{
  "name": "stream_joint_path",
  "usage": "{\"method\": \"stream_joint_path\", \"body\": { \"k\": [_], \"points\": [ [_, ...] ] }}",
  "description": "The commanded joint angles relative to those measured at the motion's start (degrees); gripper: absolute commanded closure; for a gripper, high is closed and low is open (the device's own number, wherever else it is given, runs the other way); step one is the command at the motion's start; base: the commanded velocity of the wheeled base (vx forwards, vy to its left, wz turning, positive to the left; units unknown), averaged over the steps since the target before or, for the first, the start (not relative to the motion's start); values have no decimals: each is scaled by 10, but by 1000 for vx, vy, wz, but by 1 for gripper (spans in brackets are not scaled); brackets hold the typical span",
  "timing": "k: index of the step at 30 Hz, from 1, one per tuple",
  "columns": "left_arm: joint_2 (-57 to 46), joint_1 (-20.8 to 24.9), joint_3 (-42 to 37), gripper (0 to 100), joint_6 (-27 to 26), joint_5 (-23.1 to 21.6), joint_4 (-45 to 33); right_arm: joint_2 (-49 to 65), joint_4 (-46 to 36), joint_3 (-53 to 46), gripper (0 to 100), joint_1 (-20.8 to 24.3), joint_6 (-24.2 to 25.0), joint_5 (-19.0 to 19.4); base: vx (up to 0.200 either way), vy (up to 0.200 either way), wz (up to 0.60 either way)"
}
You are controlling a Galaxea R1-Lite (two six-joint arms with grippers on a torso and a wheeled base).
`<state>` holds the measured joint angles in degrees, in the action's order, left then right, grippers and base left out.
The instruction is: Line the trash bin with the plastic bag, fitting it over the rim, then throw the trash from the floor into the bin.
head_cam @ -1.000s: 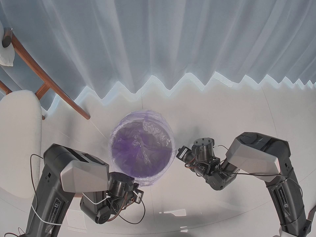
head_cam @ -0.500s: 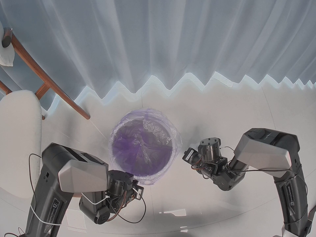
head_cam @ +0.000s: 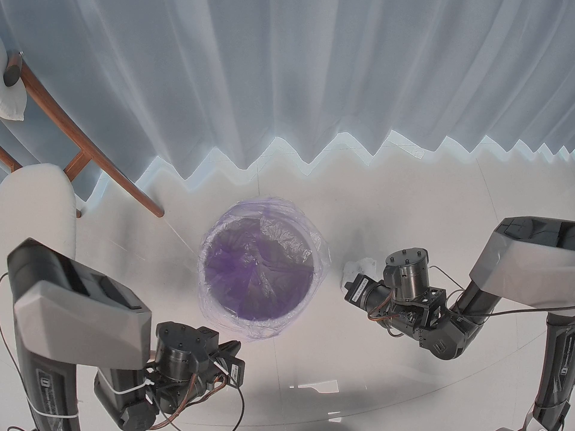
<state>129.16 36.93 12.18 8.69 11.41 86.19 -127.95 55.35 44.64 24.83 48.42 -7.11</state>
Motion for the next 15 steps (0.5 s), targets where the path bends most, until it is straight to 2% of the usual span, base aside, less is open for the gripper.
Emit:
{"method": "stream_joint_path", "body": {
  "k": [1,3,4,8,9,10,12,14,15],
  "points": [
    [-130,51,-62,100,41,-1,1,43,-16,-15,100,47,-3,0,0,0,0],
    [-167,63,-73,100,69,-1,1,43,-40,-3,100,59,-6,-1,0,0,0],
    [-182,68,-77,100,84,-1,2,45,-51,2,0,63,-6,0,0,0,0],
    [-278,107,-92,100,209,4,0,66,-165,69,0,82,-5,-8,0,0,0],
    [-286,109,-94,100,220,5,0,65,-188,85,0,83,-5,-13,0,0,0],
    [-299,109,-100,100,237,5,0,61,-245,127,0,85,-5,-26,0,0,0],
    [-305,108,-105,100,251,5,0,59,-286,154,0,87,-4,-29,0,0,0],
    [-320,106,-103,100,314,5,0,37,-391,229,0,89,-2,-32,0,0,0],
    [-320,106,-103,100,318,5,0,35,-395,234,0,89,-1,-32,0,0,0]
  ]
}}
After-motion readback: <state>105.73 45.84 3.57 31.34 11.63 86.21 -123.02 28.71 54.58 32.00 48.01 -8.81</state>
